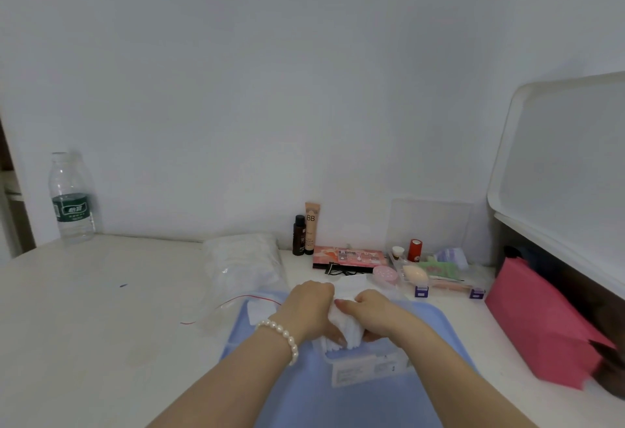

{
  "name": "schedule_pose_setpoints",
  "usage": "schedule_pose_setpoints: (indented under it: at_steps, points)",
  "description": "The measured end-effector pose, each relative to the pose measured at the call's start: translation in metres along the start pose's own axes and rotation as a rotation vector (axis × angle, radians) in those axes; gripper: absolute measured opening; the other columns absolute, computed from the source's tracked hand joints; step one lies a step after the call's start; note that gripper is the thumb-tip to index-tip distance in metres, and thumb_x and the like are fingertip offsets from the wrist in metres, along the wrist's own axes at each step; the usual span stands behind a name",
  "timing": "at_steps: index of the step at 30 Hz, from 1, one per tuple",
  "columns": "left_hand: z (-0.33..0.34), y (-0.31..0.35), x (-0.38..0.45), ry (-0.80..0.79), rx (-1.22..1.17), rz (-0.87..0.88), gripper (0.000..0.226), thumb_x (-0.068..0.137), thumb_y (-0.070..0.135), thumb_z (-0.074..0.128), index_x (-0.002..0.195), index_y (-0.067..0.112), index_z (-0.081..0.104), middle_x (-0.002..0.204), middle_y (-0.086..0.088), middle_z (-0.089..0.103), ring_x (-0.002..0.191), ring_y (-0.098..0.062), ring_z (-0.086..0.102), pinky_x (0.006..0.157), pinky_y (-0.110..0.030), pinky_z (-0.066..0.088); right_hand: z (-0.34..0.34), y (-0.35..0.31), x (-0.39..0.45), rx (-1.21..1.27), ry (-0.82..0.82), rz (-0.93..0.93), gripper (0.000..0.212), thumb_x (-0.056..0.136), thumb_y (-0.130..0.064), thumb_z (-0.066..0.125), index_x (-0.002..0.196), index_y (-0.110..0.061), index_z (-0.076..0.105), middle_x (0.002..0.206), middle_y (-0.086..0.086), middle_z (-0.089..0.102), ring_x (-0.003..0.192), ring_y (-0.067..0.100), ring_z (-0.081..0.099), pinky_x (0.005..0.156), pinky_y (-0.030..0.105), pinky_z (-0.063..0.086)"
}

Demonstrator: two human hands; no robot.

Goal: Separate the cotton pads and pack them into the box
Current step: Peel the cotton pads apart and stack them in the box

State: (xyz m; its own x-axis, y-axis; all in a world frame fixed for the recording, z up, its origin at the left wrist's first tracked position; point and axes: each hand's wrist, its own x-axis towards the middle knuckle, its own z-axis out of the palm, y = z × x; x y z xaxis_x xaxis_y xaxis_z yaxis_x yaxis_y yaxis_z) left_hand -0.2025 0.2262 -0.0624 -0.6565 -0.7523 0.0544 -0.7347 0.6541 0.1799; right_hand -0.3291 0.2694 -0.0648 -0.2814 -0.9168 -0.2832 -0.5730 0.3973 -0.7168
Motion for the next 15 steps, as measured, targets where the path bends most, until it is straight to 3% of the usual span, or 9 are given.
schedule_pose_setpoints:
  at_steps: [4,6,7,9,12,13,15]
  points:
    - [0.000,0.009,-0.001,-0.004,0.067,0.036,0.056,0.065,0.049,0.079,0.095,0.013,0.048,0.102,-0.008,0.062,0.091,-0.023,0.055,0.069,-0.028,0.034,-0.007,0.007,-0.007,-0.092,-0.001,0.042,0.047,0.094,-0.052,0.038,0.108,-0.008,0.051,0.110,0.012,0.063,0.092,0.023,0.061,0.077,0.031,0.051]
    - [-0.002,0.014,-0.007,0.036,0.118,0.041,0.061,0.066,0.057,0.074,0.099,0.012,0.050,0.102,-0.007,0.060,0.093,-0.023,0.054,0.072,-0.030,0.035,-0.011,0.007,-0.013,-0.091,0.008,0.061,0.052,0.094,-0.054,0.033,0.108,-0.008,0.054,0.106,0.012,0.064,0.093,0.022,0.062,0.076,0.032,0.051]
    - [-0.004,0.014,-0.011,0.088,0.135,0.050,0.063,0.067,0.062,0.070,0.100,0.011,0.052,0.102,-0.006,0.059,0.094,-0.023,0.053,0.075,-0.031,0.036,-0.015,0.005,-0.018,-0.125,0.048,0.040,0.051,0.095,-0.053,0.032,0.099,-0.008,0.056,0.098,0.010,0.064,0.086,0.021,0.061,0.073,0.032,0.050]
    - [-0.011,0.007,-0.026,0.289,0.129,0.121,0.056,0.076,0.064,0.057,0.099,0.013,0.057,0.101,-0.003,0.058,0.095,-0.023,0.052,0.079,-0.033,0.038,-0.021,0.000,-0.029,-0.211,0.233,-0.083,0.044,0.095,-0.048,0.036,0.076,-0.011,0.050,0.076,0.005,0.054,0.069,0.018,0.052,0.063,0.029,0.040]
    - [-0.022,-0.023,-0.058,0.689,0.126,0.303,0.029,0.073,0.046,0.052,0.063,0.019,0.060,0.088,0.002,0.064,0.088,-0.023,0.059,0.078,-0.032,0.041,-0.017,-0.011,-0.058,0.010,0.609,-0.384,0.022,0.094,-0.023,0.049,0.073,-0.015,0.051,0.067,-0.002,0.050,0.066,0.016,0.047,0.055,0.021,0.035]
    - [-0.024,-0.038,-0.070,0.720,0.154,0.325,0.024,0.068,0.040,0.055,0.052,0.022,0.059,0.091,0.002,0.066,0.094,-0.026,0.060,0.085,-0.034,0.038,-0.009,-0.018,-0.070,0.127,0.651,-0.485,0.020,0.091,-0.014,0.051,0.071,-0.017,0.052,0.065,-0.004,0.051,0.063,0.012,0.046,0.052,0.014,0.034]
    - [-0.027,-0.068,-0.090,0.637,0.276,0.255,0.021,0.059,0.035,0.062,0.041,0.024,0.060,0.105,-0.001,0.068,0.112,-0.035,0.057,0.099,-0.047,0.028,0.016,-0.032,-0.086,0.161,0.529,-0.638,0.019,0.087,-0.008,0.054,0.072,-0.020,0.058,0.065,-0.005,0.055,0.059,0.007,0.046,0.053,0.012,0.037]
